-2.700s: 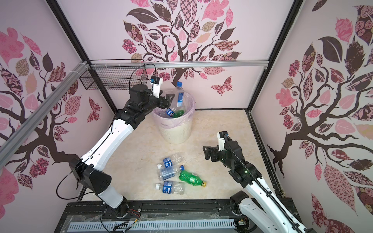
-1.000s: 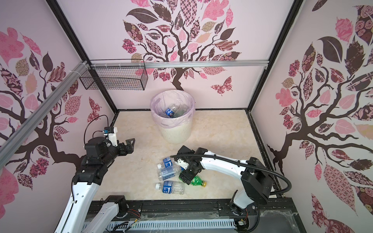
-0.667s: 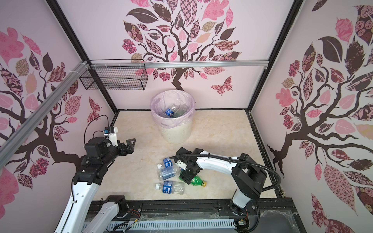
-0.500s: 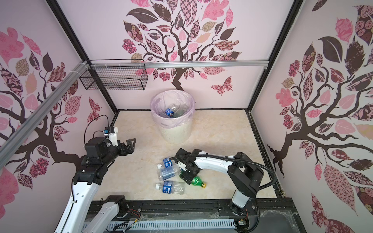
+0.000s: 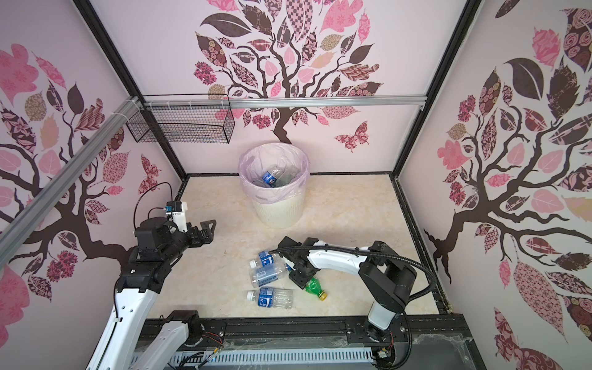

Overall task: Throw the plastic bottles in the bin
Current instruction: 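Reach the right gripper to the green soda bottle and close on it, then lift the green soda bottle, carry it over the bin, open the right gripper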

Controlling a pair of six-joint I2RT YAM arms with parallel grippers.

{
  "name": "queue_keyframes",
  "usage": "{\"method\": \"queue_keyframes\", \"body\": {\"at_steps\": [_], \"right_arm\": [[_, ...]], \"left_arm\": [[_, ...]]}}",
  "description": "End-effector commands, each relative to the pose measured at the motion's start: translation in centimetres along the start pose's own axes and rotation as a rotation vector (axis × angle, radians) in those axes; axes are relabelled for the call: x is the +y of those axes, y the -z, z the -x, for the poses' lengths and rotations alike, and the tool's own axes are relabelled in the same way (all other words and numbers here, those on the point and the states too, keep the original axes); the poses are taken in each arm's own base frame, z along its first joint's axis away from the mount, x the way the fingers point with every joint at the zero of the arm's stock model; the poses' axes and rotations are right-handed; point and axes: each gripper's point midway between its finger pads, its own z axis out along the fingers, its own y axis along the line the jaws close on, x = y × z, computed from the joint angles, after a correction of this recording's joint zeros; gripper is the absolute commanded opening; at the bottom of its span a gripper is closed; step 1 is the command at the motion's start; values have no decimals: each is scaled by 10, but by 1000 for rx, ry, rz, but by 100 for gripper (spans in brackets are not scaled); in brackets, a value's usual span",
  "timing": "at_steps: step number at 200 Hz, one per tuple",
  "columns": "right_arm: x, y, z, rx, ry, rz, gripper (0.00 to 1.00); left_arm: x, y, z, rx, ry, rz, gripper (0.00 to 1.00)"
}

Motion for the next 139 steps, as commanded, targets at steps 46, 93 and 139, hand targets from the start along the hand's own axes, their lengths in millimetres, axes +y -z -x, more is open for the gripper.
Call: {"method": "queue_keyframes", "body": {"at_steps": [46,93,139], "right_arm": [[-40,31,4,-105,-132,-121,42],[-73,75,20,-284,-264,-141,44],[-106,145,36,-589,-408,-188,43]], "left_arm": [[0,-1,2,-18,2,-6,98],[0,-3,0,-14,7,-10,98],[0,-4,-1,-8,4,-11,98]]}}
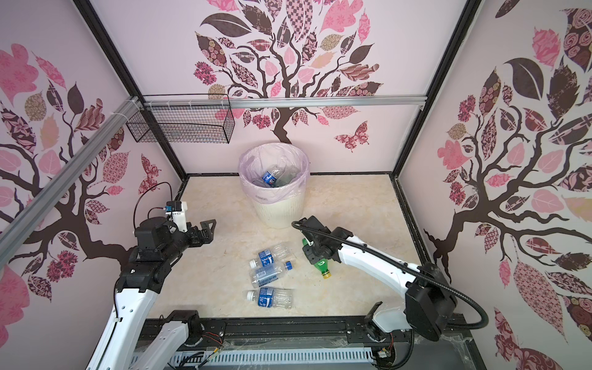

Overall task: Throw the plastic bottles in the bin
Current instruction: 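Lift the green soda bottle, carry it over the bin, open the right gripper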

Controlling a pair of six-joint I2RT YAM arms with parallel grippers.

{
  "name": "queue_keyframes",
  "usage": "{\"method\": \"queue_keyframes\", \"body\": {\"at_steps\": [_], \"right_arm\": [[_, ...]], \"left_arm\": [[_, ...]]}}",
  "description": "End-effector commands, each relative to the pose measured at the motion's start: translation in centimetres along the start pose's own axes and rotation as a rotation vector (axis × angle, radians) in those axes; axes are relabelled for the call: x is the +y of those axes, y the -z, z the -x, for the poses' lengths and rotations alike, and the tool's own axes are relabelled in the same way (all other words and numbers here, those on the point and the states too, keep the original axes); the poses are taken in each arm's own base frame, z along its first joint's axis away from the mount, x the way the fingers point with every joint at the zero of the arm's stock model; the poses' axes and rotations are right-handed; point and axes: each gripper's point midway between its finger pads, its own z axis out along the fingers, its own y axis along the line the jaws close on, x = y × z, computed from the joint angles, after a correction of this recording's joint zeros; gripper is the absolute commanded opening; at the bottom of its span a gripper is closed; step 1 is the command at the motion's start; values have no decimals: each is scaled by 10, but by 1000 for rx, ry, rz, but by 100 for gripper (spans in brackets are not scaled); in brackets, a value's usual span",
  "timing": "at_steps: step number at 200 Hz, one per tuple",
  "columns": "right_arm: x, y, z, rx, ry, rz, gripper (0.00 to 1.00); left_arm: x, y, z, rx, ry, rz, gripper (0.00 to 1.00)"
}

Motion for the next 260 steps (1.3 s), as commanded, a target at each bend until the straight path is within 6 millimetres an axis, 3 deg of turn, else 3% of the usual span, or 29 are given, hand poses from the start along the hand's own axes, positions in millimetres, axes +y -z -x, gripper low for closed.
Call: {"method": "queue_keyframes", "body": {"at_steps": [1,48,83,117,201,232,245,260], "right_arm": [[-17,37,30,-202,-102,-26,43],[-31,114,62,-571,-232,43,40],[-41,155,65,-722,-266,57,40],[-62,192,58,-859,-325,4,40],[-65,220,56,-953,-335,36,40],[-63,248,88,-1026,-295,41,39],[-56,252,115,-1046,-246,35,40],[-39,249,160,-1055,-176,62,42]], "left_arm": [[0,-3,-3,-2,2,-10,98],[-1,-4,-9,25,-8,-18,97],[-11,-2,-16,41,-29,-79,97],[-26,3,-24,58,-69,-169,97],[-32,6,-25,57,-71,-203,98],[-30,6,-23,61,-69,-191,97],[-29,6,-21,61,-65,-178,97],[-27,7,-20,70,-57,-168,95]]}}
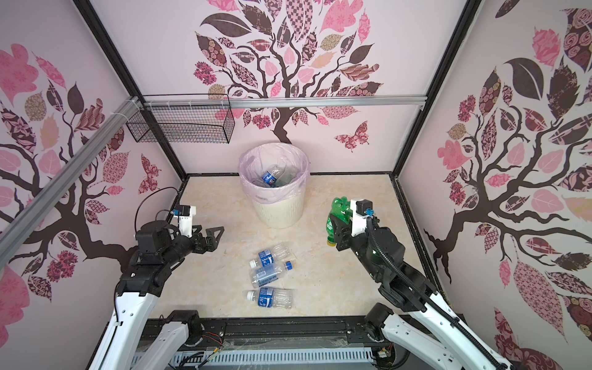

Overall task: Throw the plastic bottles in the bin
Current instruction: 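Lift the green soda bottle, carry it over the bin, open the right gripper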

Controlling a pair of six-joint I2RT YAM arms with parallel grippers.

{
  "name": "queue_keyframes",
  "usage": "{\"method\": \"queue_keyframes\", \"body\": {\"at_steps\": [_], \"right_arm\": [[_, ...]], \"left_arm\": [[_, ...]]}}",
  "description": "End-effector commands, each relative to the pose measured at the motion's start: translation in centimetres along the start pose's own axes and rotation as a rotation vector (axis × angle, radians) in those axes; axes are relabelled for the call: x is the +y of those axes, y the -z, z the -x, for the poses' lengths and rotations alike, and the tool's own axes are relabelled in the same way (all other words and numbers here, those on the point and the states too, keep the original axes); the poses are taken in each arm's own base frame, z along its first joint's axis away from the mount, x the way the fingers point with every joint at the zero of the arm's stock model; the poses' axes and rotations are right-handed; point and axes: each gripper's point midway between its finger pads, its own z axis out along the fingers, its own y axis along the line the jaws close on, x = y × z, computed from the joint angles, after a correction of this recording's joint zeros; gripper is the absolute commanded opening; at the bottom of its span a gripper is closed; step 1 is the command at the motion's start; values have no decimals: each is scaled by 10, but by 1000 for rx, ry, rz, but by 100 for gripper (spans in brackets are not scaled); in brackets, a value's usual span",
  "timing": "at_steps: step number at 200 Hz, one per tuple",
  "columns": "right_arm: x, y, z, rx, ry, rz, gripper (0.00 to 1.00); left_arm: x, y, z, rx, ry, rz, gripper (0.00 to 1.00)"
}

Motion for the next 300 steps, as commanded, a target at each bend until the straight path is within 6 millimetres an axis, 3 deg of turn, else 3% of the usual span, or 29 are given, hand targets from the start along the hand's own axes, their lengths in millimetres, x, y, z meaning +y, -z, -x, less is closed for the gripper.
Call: {"method": "queue_keyframes", "body": {"at_steps": [1,23,48,61,75,88,114,157,193,241,300], "right_arm": [[34,-39,55,-109,62,84,42],[77,-115,74,-71,124,160,47],[107,-196,72,48,184,173,55],[108,-221,61,103,192,149,61],[104,-228,52,133,190,131,70],[98,-219,46,133,188,119,78],[85,-184,47,100,181,113,92],[62,-128,49,118,192,79,93],[44,-80,35,124,154,73,94],[16,-38,-17,216,92,26,94],[-15,-14,-101,348,52,-62,94]], "left_arm": [[2,3,0,13,6,16,95],[1,5,5,2,14,19,95],[-2,10,10,-12,23,8,95],[-4,13,11,-13,20,8,95],[-4,17,11,-8,10,13,95],[-4,20,9,-1,1,18,95],[-4,20,7,13,-13,19,95],[-11,13,8,29,-8,-30,94],[-15,6,2,57,-15,-59,94],[-36,-14,-20,178,-129,-95,93],[-66,-29,-42,282,-198,-280,91]]}}
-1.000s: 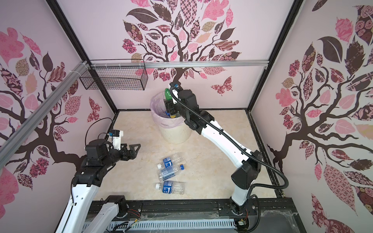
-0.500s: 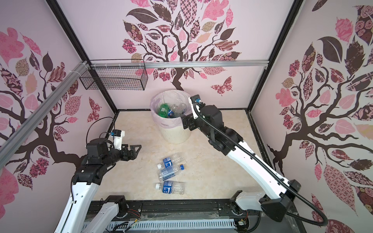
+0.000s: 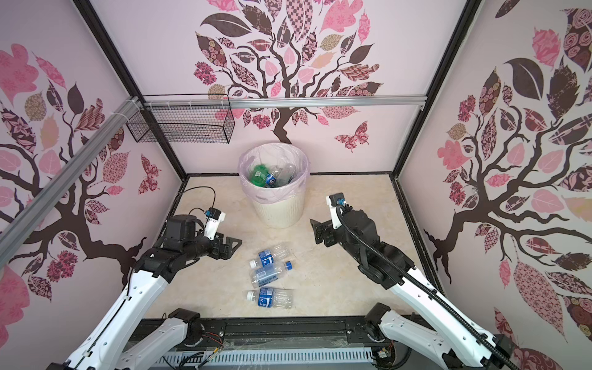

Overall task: Throw the plastic bottles in the bin
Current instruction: 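Lift the green soda bottle, carry it over the bin, open the right gripper, then close the left gripper on the white-capped bottle while the right gripper withdraws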

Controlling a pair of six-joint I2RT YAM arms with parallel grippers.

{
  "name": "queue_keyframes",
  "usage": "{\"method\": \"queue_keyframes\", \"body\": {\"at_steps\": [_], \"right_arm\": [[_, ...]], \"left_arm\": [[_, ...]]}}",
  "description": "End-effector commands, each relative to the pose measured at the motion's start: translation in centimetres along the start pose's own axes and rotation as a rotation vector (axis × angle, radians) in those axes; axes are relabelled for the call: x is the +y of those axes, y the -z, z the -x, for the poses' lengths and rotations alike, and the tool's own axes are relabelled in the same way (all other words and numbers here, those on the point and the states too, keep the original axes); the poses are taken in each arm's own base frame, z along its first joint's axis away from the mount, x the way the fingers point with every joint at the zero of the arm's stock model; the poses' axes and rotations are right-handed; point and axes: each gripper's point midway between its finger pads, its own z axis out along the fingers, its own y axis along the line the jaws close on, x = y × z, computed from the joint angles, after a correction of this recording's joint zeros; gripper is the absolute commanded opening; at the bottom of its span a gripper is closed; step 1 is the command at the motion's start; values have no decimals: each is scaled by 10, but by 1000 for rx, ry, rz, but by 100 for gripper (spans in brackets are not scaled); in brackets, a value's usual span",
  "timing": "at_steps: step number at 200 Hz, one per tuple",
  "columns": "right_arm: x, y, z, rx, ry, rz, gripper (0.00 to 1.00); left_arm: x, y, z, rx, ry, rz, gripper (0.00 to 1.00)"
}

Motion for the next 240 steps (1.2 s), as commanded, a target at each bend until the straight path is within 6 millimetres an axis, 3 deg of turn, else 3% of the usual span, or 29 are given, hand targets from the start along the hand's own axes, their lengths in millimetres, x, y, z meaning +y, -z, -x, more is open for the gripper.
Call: {"method": "queue_keyframes", "body": {"at_steps": [1,44,125,165,207,240], "right_arm": [[-14,3,-24,36,-50,-57,94],[-15,-2,-60,83,-128,-49,95],[-15,2,-72,54,-243,-21,95],[-12,3,-73,44,-248,1,95],[-10,5,-73,41,-242,13,95],[-10,7,-75,44,-248,20,95]], "left_arm": [[-17,5,13,-16,-79,-83,91],[-15,-12,10,45,-93,-91,90],[-22,-68,-9,264,-288,34,89],[-36,-90,-7,292,-335,35,89],[-50,-118,-19,347,-402,58,89],[-50,-134,-29,383,-398,52,86]]}}
